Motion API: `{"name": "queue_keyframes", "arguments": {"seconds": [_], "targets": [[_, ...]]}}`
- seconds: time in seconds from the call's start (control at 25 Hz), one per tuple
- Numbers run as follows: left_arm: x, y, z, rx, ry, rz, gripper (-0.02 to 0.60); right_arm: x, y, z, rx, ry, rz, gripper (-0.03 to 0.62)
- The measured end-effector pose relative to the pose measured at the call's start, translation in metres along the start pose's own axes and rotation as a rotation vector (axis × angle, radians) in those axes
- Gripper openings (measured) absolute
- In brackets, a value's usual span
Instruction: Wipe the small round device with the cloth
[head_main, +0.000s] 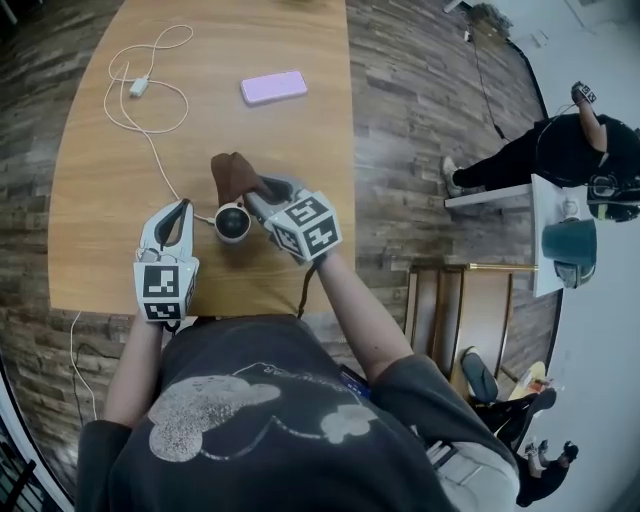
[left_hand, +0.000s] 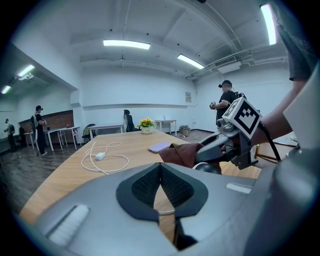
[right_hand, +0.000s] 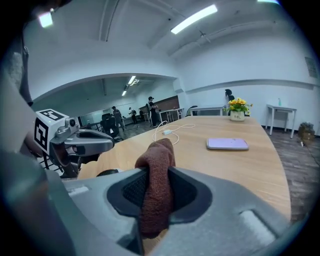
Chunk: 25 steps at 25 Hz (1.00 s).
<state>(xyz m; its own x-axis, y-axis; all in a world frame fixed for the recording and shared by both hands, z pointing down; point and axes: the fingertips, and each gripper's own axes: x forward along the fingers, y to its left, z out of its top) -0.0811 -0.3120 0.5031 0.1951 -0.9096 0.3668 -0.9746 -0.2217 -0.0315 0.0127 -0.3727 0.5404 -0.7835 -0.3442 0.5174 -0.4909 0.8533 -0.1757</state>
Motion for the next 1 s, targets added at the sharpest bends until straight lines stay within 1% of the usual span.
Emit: {"name": "queue_keyframes", "arguments": {"seconds": [0.12,0.2,0.28,0.4,0.56,0.72,0.84,1.0], "targets": [[-0.002,-0.002,-0.005,-0.005,0.016,0.006,0.018,0.007,0.004,-0.012,0.002,0.039,0.062,0.078],[-0.003,-0.002,-0.008,-0.011,0.025,0.012,0.018,0.011,0.006,-0.019,-0.016,0.074,0.093,0.078],[-0.004,-0.001,-0.011,-0.015,0.032,0.016,0.018,0.015,0.006,-0.028,-0.046,0.114,0.107,0.078],[-0.006,0.001,-0.016,-0.017,0.042,0.022,0.018,0.019,0.004,-0.038,-0.09,0.163,0.098,0.078],[-0.009,0.004,-0.019,-0.02,0.047,0.027,0.018,0.019,0.001,-0.046,-0.149,0.22,0.056,0.078],[-0.011,0.003,-0.02,-0.015,0.048,0.022,0.018,0.014,-0.006,-0.051,-0.18,0.255,-0.016,0.078],[-0.013,0.005,-0.022,-0.011,0.047,0.015,0.018,0.003,-0.014,-0.045,-0.124,0.206,-0.087,0.078],[-0.014,0.007,-0.019,-0.016,0.025,-0.021,0.018,-0.023,-0.024,-0.03,-0.021,0.11,-0.193,0.078]]}}
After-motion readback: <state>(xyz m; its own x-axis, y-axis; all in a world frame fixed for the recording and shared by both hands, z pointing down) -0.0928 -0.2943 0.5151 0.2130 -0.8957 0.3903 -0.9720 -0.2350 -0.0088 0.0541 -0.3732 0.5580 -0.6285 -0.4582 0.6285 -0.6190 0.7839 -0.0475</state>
